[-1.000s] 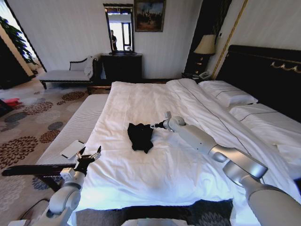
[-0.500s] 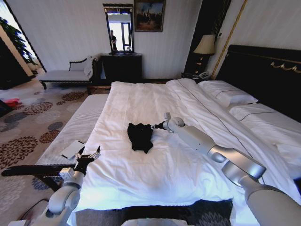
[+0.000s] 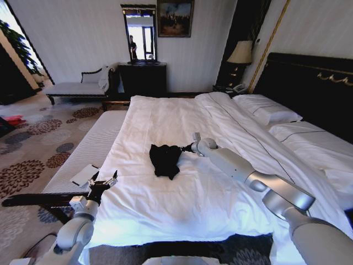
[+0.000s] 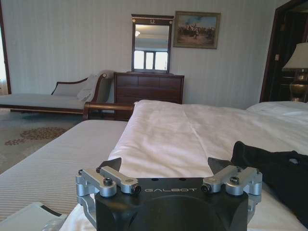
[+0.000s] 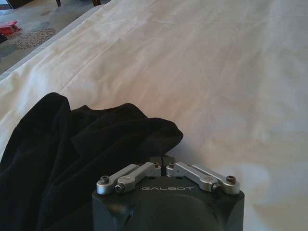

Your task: Fold the clothes on the bed.

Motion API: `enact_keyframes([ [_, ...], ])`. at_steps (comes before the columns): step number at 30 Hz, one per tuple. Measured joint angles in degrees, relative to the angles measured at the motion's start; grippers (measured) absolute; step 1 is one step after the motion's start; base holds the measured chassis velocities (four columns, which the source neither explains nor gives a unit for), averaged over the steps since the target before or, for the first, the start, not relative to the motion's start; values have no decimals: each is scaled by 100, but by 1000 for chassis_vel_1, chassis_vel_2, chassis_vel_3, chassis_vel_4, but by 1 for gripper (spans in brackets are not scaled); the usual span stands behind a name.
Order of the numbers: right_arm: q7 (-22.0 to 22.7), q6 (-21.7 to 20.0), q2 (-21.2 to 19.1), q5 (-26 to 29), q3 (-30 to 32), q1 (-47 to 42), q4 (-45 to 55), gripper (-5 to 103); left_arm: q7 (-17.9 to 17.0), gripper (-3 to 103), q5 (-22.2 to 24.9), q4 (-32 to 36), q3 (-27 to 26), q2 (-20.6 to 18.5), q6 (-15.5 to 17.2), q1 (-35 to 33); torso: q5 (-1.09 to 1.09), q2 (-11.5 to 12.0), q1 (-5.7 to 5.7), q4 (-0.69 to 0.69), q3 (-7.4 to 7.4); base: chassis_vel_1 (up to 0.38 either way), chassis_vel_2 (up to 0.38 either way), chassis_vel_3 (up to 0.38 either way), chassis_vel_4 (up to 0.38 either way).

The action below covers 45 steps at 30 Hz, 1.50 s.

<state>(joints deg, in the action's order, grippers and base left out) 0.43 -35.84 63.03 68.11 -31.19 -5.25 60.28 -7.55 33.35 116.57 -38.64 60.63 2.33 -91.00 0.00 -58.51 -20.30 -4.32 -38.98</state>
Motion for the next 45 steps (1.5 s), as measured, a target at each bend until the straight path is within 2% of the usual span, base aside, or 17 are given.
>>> enact_keyframes([
  [6, 8, -1, -10, -4, 3, 0, 14, 0, -56, 100, 204, 15, -8, -72, 139, 73, 0, 0, 0, 1, 0, 0, 0, 0, 0],
  [13, 28, -1, -92, -13, 4, -12, 122, 0, -182, 100, 896, -107, 59, -539, 695, 605, 0, 0, 0, -1, 0, 0, 0, 0, 0],
  [15, 37, -1, -114, -17, -1, -22, 159, 0, -231, 100, 1207, -213, 222, -735, 842, 903, 0, 0, 0, 1, 0, 0, 0, 0, 0],
  [16, 37, -1, -114, -17, -1, -22, 159, 0, -231, 100, 1207, -213, 222, -735, 842, 903, 0, 0, 0, 1, 0, 0, 0, 0, 0],
  [20, 62, -7, -131, -18, -16, -34, 239, 0, -397, 100, 1831, -536, 812, -1056, 1044, 1884, 0, 0, 0, -1, 0, 0, 0, 0, 0],
  [21, 62, -7, -131, -18, -16, -34, 239, 0, -397, 100, 1831, -536, 812, -1056, 1044, 1884, 0, 0, 0, -1, 0, 0, 0, 0, 0],
  [23, 70, -10, -123, -18, -27, -35, 251, 0, -478, 100, 2066, -708, 1127, -1116, 1113, 2349, 0, 1, -1, -2, -1, 0, 0, 0, 0],
  [25, 77, -13, -112, -19, -36, -36, 263, 0, -543, 100, 2255, -903, 1420, -1119, 1160, 2766, 0, 0, -1, -1, -1, 0, 0, 0, 0],
  [26, 77, -13, -112, -19, -36, -36, 263, 0, -543, 100, 2255, -903, 1420, -1119, 1160, 2766, 0, 0, -1, -1, -1, 0, 0, 0, 0],
  [28, 86, -16, -114, -20, -52, -44, 297, 0, -600, 100, 2409, -1274, 1792, -1045, 1203, 3252, 0, 0, -1, 0, -1, 0, 0, 0, 0],
  [32, 94, -21, -130, -20, -69, -47, 344, 0, -610, 101, 2543, -1791, 2242, -944, 1230, 3804, 0, 1, -1, 1, -1, 0, 0, 0, 0],
  [35, 99, -23, -147, -19, -78, -48, 347, 0, -606, 97, 2726, -2243, 2683, -802, 1250, 4339, 0, 1, -1, 0, -1, 0, 0, 0, 0],
  [45, 100, -24, -193, -39, -86, -73, 346, 0, -711, 82, 3217, -2914, 3375, -287, 1353, 5110, 1, 1, -1, 1, 0, 0, 0, 0, 0],
])
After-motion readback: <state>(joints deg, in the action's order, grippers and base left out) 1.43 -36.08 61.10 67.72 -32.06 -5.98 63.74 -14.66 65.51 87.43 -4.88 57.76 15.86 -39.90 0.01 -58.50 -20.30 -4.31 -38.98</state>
